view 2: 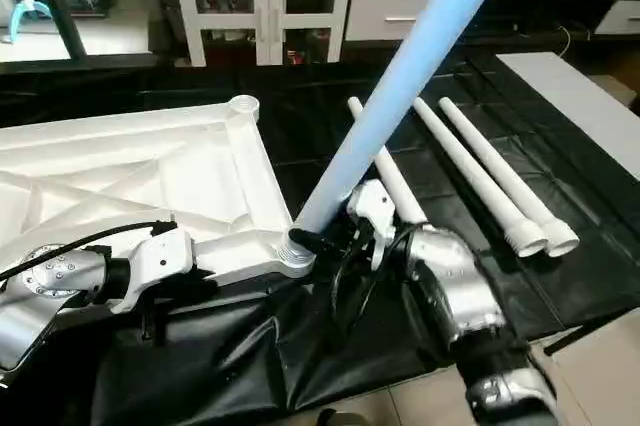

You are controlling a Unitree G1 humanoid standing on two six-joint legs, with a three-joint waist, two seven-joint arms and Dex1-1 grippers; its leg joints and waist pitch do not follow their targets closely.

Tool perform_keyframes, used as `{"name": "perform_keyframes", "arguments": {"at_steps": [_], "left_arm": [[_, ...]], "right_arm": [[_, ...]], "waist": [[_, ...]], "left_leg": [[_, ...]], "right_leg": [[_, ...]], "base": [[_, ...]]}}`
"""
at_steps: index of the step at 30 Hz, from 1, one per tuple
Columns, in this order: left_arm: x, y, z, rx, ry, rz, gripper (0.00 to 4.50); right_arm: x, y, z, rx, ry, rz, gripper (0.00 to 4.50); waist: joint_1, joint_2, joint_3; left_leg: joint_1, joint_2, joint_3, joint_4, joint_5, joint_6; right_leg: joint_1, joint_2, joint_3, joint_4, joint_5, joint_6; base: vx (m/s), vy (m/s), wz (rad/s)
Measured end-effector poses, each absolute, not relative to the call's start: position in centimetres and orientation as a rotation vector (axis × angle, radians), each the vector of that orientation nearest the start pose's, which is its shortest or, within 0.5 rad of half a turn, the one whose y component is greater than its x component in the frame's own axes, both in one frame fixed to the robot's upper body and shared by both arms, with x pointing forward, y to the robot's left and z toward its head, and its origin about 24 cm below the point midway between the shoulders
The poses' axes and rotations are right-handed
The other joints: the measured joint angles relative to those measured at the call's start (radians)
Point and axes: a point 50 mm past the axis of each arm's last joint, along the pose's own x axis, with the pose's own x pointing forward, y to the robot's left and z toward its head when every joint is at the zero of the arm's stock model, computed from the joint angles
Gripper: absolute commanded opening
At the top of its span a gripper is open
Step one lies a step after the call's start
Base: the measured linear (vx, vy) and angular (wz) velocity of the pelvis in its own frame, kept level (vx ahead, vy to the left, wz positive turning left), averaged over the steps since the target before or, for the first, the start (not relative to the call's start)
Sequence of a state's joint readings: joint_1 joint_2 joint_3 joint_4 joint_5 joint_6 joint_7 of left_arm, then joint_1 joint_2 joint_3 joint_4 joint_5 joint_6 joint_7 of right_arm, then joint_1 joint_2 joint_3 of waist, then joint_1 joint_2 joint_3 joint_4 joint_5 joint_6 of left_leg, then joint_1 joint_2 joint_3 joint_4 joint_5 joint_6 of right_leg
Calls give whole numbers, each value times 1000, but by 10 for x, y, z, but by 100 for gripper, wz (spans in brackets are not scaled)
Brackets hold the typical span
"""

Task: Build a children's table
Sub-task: Insert table leg to table base

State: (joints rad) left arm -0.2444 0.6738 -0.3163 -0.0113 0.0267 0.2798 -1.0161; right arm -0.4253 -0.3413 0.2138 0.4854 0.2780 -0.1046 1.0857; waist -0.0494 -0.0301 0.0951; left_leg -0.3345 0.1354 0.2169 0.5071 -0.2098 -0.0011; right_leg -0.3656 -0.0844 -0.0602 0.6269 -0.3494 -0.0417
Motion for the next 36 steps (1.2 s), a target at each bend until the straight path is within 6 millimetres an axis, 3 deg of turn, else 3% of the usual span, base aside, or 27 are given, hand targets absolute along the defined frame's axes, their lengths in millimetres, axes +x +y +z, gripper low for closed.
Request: {"name": "perform_keyframes", "arguments": {"at_steps": [1, 2, 3, 4, 5, 7, 9, 11, 17, 36], "left_arm": [[258, 177, 59, 646, 492, -1155, 3], [257, 176, 59, 643, 488, -1157, 3], [255, 177, 57, 635, 495, -1163, 3], [254, 177, 56, 632, 501, -1167, 3], [254, 177, 56, 630, 503, -1169, 3], [255, 177, 56, 632, 502, -1165, 3], [255, 178, 57, 635, 499, -1158, 3], [256, 178, 57, 639, 500, -1156, 3], [255, 178, 56, 638, 503, -1159, 3], [256, 178, 56, 650, 502, -1146, 3]], "right_arm": [[298, -132, 55, -135, 83, 1244, 187], [300, -132, 59, -152, 85, 1258, 187], [301, -131, 59, -159, 95, 1271, 187], [302, -131, 58, -159, 105, 1279, 187], [303, -131, 59, -157, 106, 1282, 187], [305, -130, 59, -161, 115, 1282, 187], [308, -129, 60, -168, 125, 1286, 187], [309, -128, 60, -170, 128, 1289, 187], [311, -127, 59, -140, 159, 1295, 187], [316, -135, 51, 68, 249, 1218, 187]], "waist": [[16, -21, -7], [30, -16, -9], [41, -10, -9], [41, 8, -16], [27, 19, -17], [7, 14, -18], [0, 7, -19], [-5, 6, -20], [-6, 3, -23], [-4, 2, -23]], "left_leg": [[8, -1, 27, -2, 1, -2], [-2, -3, -6, 43, -25, -17], [-7, -14, -82, 89, -26, -8], [2, -13, -125, 99, -22, -13], [10, 1, -121, 79, -19, -64], [20, 9, -96, 68, -20, -64], [18, 13, -94, 59, -20, -64], [17, 12, -92, 49, -20, -64], [17, 12, -84, 46, -20, -64], [19, 12, -83, 46, -20, -64]], "right_leg": [[-4, -5, 24, 2, -15, 9], [-12, -7, 28, -1, -9, 24], [-4, -3, 22, -5, -2, 36], [0, 2, 13, -7, 12, 38], [-2, 12, 14, -11, 48, 27], [-2, 18, 33, -20, 57, 23], [-1, 27, 40, -35, 57, 23], [0, 27, 41, -50, 57, 23], [0, 27, 48, -51, 57, 23], [-3, 26, 48, -52, 56, 24]], "base": [[63, -92, 1], [63, -92, 1], [126, -27, -42], [69, 48, -30], [69, 48, -30], [-76, 5, 15], [-36, -2, 8], [0, 0, 0], [0, 0, 0], [0, 0, 0]]}}
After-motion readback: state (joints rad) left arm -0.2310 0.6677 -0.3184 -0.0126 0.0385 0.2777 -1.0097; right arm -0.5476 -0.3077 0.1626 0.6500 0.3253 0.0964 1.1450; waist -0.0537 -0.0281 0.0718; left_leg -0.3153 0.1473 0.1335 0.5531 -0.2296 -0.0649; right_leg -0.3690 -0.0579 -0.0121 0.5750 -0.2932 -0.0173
